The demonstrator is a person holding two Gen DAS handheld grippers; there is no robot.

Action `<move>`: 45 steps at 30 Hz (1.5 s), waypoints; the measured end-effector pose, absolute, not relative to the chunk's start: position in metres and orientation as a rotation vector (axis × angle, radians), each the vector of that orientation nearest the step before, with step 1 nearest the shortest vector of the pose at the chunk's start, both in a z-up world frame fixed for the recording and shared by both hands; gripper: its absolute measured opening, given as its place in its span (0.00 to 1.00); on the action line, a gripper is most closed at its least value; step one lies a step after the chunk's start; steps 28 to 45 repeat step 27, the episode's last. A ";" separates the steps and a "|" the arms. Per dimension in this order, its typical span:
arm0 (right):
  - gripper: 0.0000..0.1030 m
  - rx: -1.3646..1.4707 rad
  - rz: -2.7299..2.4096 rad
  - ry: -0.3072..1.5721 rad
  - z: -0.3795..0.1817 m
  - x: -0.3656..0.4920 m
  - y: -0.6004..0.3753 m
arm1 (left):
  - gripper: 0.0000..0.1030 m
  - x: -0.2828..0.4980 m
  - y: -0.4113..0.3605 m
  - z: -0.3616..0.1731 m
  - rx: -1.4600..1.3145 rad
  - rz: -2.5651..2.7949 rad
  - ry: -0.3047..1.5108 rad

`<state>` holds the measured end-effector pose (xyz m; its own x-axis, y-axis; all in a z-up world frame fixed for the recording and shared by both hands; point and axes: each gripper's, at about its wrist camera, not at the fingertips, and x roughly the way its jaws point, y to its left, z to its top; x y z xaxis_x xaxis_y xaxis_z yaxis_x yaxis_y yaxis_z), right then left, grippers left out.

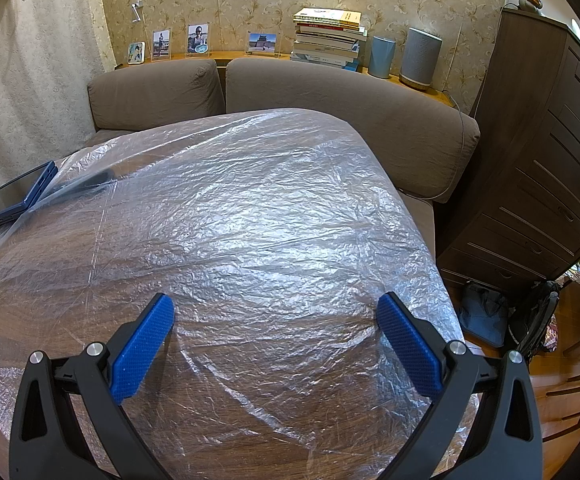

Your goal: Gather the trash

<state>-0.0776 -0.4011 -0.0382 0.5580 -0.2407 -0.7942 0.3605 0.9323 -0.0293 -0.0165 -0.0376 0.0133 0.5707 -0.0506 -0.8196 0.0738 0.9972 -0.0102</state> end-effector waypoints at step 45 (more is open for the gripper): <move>0.96 0.142 -0.356 0.913 -0.038 -0.078 -0.401 | 0.99 -0.016 -0.037 0.014 0.033 -0.088 0.961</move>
